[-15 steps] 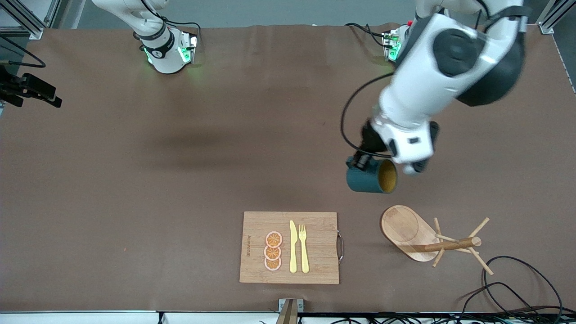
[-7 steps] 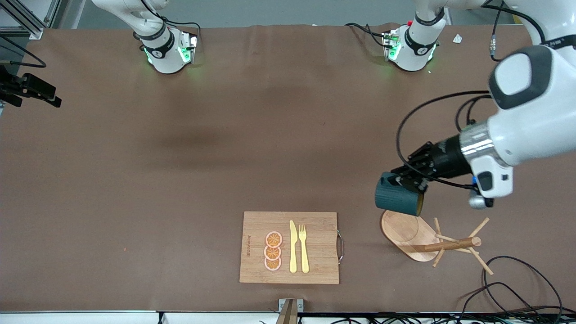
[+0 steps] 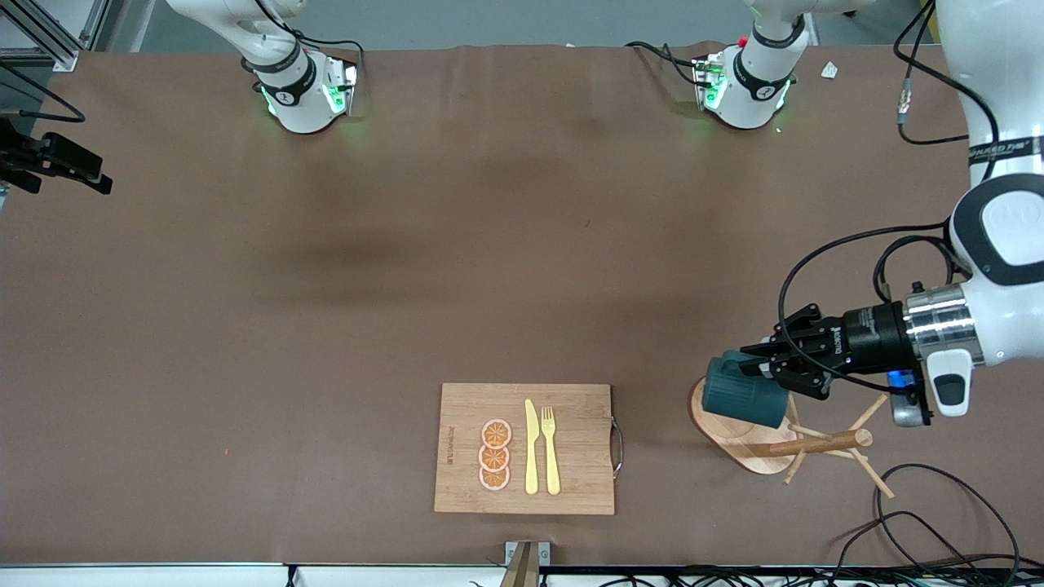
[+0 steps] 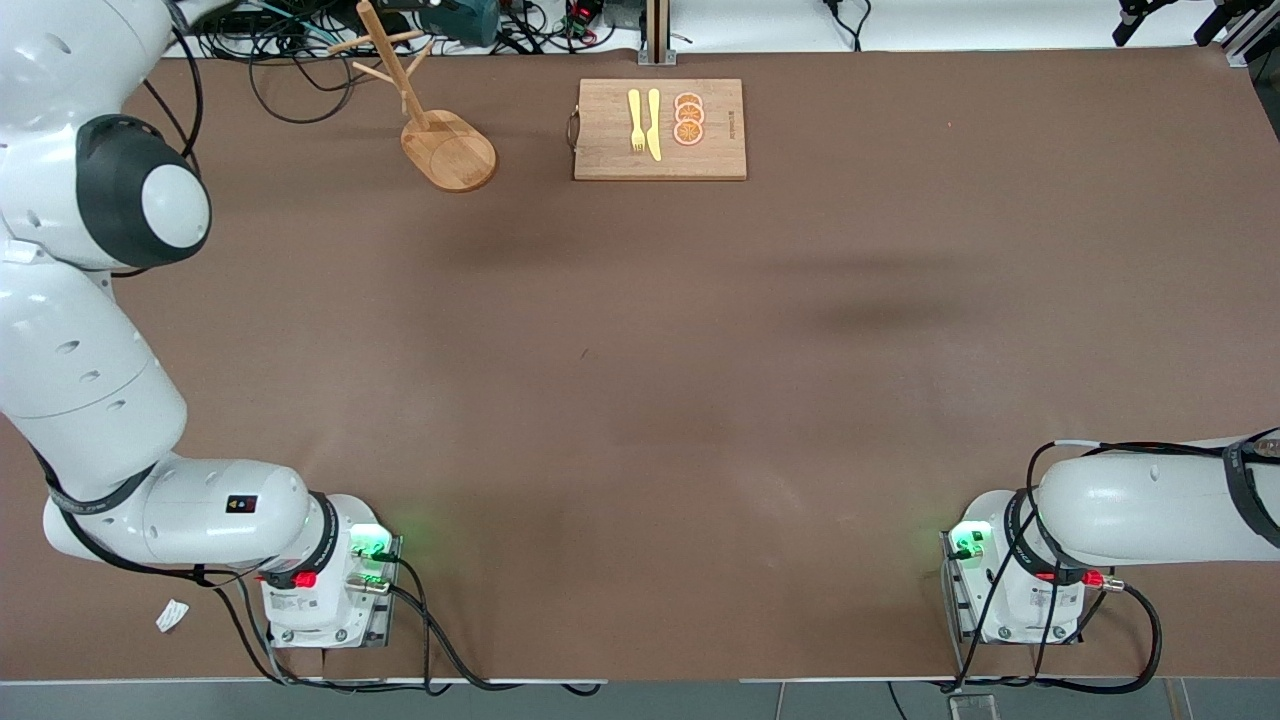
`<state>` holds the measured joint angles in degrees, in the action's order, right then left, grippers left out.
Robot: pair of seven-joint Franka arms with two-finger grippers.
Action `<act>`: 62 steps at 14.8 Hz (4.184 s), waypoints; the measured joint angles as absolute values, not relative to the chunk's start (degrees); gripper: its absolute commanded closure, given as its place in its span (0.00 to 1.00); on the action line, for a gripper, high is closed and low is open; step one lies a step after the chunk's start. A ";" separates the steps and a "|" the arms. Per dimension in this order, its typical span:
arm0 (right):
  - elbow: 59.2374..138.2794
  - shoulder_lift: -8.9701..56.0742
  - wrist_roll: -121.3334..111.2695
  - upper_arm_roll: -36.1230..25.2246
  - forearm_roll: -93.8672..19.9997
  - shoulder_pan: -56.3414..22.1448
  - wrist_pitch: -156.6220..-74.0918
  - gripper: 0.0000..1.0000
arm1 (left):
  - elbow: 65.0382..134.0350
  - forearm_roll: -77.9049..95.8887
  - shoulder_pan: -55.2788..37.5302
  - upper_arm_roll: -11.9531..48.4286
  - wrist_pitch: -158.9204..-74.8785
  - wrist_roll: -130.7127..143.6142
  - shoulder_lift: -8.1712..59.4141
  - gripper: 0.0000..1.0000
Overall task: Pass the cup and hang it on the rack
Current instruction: 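Lift the teal mug with the left gripper toward the wooden rack, then lower the mug handle onto a rack peg with the left gripper, then open the left gripper to release the mug handle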
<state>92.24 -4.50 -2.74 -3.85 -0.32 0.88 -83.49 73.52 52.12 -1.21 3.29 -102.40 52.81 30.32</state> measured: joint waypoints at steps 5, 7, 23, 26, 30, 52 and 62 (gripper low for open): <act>92.26 -4.50 -2.75 -3.83 -0.31 0.88 -83.48 0.00 | 73.50 57.34 1.39 3.40 -102.72 51.66 33.50 1.00; 92.28 -4.50 -2.75 -3.82 -0.31 0.88 -83.48 0.00 | 73.49 59.75 2.49 3.42 -102.71 51.64 34.23 1.00; 92.41 -4.50 -2.77 -3.78 -0.31 0.88 -83.48 0.00 | 73.50 62.05 6.98 3.40 -102.68 51.61 37.81 1.00; 92.41 -4.50 -2.77 -3.78 -0.31 0.88 -83.48 0.00 | 73.51 62.05 7.57 3.40 -102.65 51.61 38.21 1.00; 92.44 -4.50 -2.77 -3.78 -0.31 0.88 -83.48 0.00 | 73.51 62.05 8.04 3.40 -102.65 51.61 38.95 1.00; 92.50 -4.50 -2.77 -3.82 -0.31 0.88 -83.45 0.00 | 73.54 63.64 9.98 3.50 -102.48 51.17 41.03 0.96; 92.50 -4.50 -2.77 -3.82 -0.31 0.88 -83.27 0.00 | 73.54 64.57 10.55 3.56 -102.33 51.01 41.68 0.00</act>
